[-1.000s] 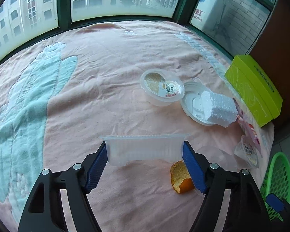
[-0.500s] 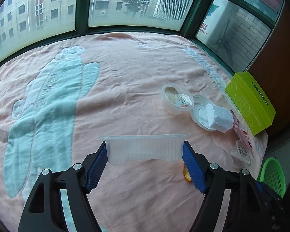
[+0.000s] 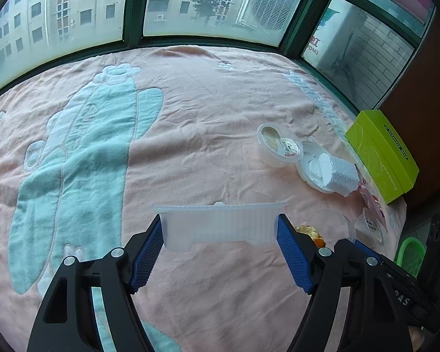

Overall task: Collect trash
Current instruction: 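Grasp the clear plastic tray with the left gripper while the right grasps the clear cup, then carry tray and cup over the green wastebasket and open both grippers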

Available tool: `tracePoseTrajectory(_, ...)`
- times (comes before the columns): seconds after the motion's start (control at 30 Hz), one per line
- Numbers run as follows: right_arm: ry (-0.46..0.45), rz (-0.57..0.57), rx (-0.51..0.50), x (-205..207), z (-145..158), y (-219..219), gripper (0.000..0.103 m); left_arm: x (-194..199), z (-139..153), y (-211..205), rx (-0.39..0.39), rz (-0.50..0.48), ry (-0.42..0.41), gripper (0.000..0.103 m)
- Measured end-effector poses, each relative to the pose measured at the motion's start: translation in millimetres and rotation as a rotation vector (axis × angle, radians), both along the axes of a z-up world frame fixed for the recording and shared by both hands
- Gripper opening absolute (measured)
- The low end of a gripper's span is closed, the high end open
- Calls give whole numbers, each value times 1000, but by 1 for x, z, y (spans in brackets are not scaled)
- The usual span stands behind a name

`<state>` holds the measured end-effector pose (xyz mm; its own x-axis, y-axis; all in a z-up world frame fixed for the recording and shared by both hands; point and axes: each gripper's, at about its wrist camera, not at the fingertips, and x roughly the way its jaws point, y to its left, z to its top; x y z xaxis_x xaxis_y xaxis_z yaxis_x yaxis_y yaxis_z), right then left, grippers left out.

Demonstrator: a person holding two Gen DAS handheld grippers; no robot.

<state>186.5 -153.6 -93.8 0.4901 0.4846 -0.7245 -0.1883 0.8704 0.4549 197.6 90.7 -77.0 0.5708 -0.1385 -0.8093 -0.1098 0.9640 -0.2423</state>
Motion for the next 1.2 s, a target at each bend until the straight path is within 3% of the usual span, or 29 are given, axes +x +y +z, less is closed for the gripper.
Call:
tracePoseTrajectory(0.43,3,4,2,-1,-6,3,55,-4,-2,2,4,4,4,73)
tracePoseTrajectory(0.63,-64,12,-66,-23,10,-3,54,-8,2,-3,8,-6,-5,73)
tracePoseTrajectory(1.03,-96,-56,-67,-66,34,-48,53,-28,18,-39,6,-78,-39,73)
tracePoseTrajectory(1.2,-92,-92,-50,-82,44,-73,34,-37,27,-62,5,-127,-55,73)
